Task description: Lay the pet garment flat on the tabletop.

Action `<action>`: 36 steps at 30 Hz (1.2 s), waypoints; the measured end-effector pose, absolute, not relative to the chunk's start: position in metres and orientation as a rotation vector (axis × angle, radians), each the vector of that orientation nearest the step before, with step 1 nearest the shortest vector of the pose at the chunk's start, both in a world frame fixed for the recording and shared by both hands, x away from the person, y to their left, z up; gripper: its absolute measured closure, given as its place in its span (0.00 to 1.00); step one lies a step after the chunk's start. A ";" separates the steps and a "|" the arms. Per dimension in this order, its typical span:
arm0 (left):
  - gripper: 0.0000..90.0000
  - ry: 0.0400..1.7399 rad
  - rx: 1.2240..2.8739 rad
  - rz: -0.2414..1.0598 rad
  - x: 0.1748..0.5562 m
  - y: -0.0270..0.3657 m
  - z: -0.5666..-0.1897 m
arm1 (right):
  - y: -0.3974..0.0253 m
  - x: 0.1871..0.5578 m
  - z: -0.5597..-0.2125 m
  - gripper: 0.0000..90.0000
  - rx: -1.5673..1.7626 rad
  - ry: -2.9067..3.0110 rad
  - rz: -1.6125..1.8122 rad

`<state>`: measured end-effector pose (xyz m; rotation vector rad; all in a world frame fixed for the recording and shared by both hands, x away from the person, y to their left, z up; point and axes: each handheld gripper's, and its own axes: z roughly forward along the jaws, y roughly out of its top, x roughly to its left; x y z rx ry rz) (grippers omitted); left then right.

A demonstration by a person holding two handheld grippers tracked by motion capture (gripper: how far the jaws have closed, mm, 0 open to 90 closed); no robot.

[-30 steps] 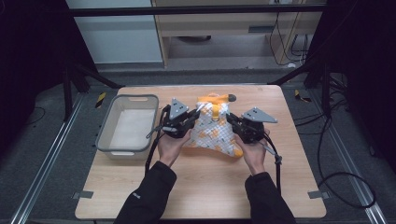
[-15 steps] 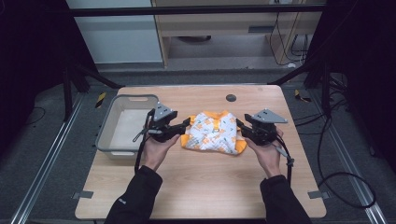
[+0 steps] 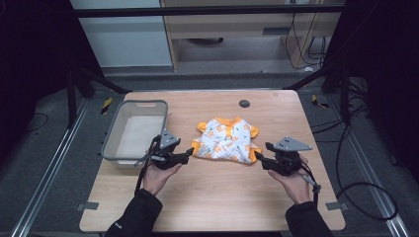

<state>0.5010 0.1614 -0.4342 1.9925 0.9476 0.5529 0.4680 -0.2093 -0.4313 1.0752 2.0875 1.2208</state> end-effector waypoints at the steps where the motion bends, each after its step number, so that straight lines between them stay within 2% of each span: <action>1: 0.43 0.948 2.016 0.544 0.502 0.159 -0.442 | -0.210 0.466 -0.440 0.51 1.089 2.106 1.219; 7: 0.48 0.938 2.084 0.567 0.507 0.150 -0.456 | -0.207 0.467 -0.458 0.50 1.115 2.166 1.196; 9: 0.49 0.963 2.093 0.528 0.513 0.146 -0.467 | -0.204 0.470 -0.466 0.50 1.127 2.193 1.183; 14: 0.51 0.962 2.131 0.522 0.520 0.142 -0.479 | -0.194 0.476 -0.481 0.51 1.124 2.250 1.122; 20: 0.52 0.928 2.174 0.561 0.525 0.136 -0.488 | -0.189 0.485 -0.490 0.53 1.132 2.275 1.097; 25: 0.60 0.921 2.204 0.547 0.528 0.129 -0.494 | -0.185 0.491 -0.495 0.60 1.115 2.289 1.082; 28: 0.71 0.944 2.220 0.524 0.530 0.126 -0.496 | -0.183 0.493 -0.497 0.68 1.109 2.299 1.064; 29: 0.77 0.958 2.212 0.502 0.530 0.127 -0.496 | -0.182 0.495 -0.498 0.75 1.114 2.307 1.047; 30: 0.81 0.958 2.212 0.502 0.530 0.127 -0.496 | -0.182 0.495 -0.498 0.75 1.114 2.307 1.047; 31: 0.84 0.960 2.208 0.478 0.530 0.128 -0.495 | -0.182 0.496 -0.499 0.82 1.125 2.305 1.029; 32: 0.87 0.960 2.208 0.478 0.530 0.128 -0.495 | -0.182 0.496 -0.499 0.82 1.125 2.305 1.029; 36: 0.93 0.950 2.211 0.448 0.527 0.128 -0.490 | -0.178 0.492 -0.494 0.92 1.121 2.317 1.031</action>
